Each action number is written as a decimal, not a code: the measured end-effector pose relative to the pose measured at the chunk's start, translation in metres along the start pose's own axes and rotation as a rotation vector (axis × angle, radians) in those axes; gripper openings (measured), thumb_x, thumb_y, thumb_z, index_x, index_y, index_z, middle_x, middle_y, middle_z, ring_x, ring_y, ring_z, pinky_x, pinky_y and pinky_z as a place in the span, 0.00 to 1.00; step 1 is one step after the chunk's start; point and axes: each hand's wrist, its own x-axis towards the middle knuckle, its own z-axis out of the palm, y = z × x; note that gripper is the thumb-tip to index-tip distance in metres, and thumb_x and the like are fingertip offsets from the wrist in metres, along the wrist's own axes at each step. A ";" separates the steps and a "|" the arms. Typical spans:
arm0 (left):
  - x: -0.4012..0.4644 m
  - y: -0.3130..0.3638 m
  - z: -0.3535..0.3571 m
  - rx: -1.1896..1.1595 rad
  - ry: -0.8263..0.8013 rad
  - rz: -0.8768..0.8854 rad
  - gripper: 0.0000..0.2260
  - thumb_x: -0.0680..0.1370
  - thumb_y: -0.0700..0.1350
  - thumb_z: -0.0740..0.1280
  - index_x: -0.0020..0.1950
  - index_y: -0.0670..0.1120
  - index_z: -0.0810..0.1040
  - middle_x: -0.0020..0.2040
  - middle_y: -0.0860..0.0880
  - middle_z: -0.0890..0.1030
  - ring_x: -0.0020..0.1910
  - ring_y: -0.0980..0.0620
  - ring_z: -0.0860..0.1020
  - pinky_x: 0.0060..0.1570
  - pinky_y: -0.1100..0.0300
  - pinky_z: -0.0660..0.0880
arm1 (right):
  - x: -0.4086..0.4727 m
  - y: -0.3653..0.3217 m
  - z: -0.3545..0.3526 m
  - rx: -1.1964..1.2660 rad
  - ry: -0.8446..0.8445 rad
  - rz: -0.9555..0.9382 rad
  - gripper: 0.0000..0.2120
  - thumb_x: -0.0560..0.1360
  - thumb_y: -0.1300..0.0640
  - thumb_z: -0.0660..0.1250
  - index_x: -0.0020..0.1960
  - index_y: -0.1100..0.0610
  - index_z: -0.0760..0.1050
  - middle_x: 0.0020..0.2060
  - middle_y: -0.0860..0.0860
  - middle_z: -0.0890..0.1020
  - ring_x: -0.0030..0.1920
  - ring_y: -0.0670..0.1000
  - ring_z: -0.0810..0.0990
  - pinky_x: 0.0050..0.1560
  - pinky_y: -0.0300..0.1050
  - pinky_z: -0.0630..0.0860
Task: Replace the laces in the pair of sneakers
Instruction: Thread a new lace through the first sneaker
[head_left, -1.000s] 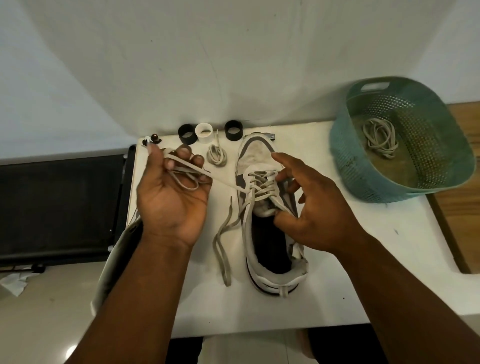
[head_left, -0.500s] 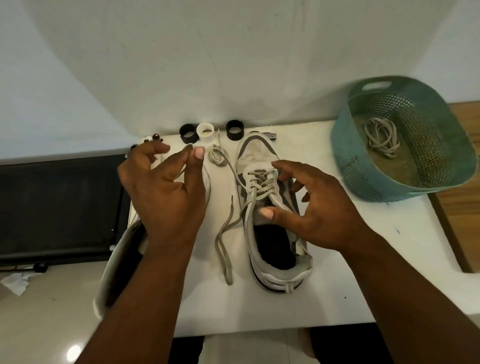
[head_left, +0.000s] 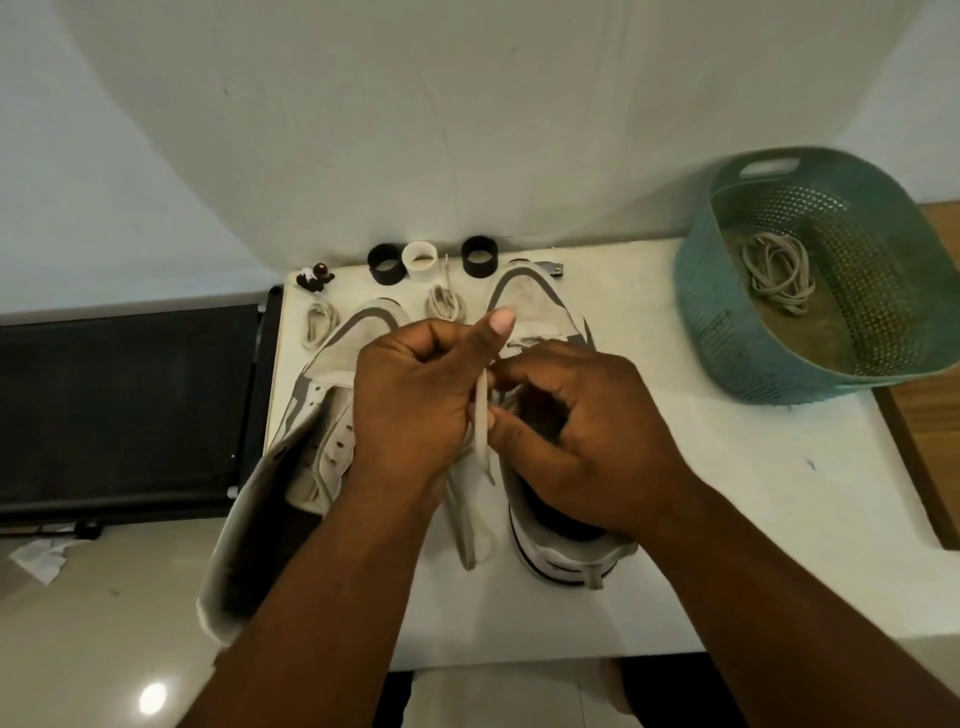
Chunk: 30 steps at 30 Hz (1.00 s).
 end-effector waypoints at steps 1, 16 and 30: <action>0.001 -0.002 -0.001 0.027 0.017 0.025 0.14 0.70 0.52 0.77 0.35 0.43 0.81 0.26 0.48 0.79 0.24 0.53 0.76 0.30 0.60 0.77 | -0.001 0.001 0.001 0.083 0.000 0.003 0.16 0.78 0.42 0.63 0.52 0.52 0.83 0.41 0.45 0.82 0.41 0.45 0.78 0.43 0.44 0.75; 0.002 -0.022 -0.004 0.284 0.341 0.286 0.19 0.74 0.55 0.79 0.33 0.46 0.75 0.25 0.51 0.77 0.25 0.57 0.75 0.29 0.65 0.73 | 0.004 0.008 -0.014 0.193 0.264 0.191 0.10 0.76 0.44 0.72 0.41 0.48 0.82 0.32 0.43 0.82 0.35 0.45 0.81 0.34 0.34 0.74; 0.017 -0.030 -0.024 0.536 -0.134 0.687 0.07 0.77 0.45 0.77 0.53 0.48 0.87 0.44 0.62 0.83 0.40 0.61 0.81 0.45 0.68 0.76 | 0.007 0.019 -0.024 0.322 0.263 0.180 0.03 0.73 0.50 0.76 0.44 0.46 0.83 0.37 0.40 0.85 0.39 0.43 0.85 0.41 0.36 0.81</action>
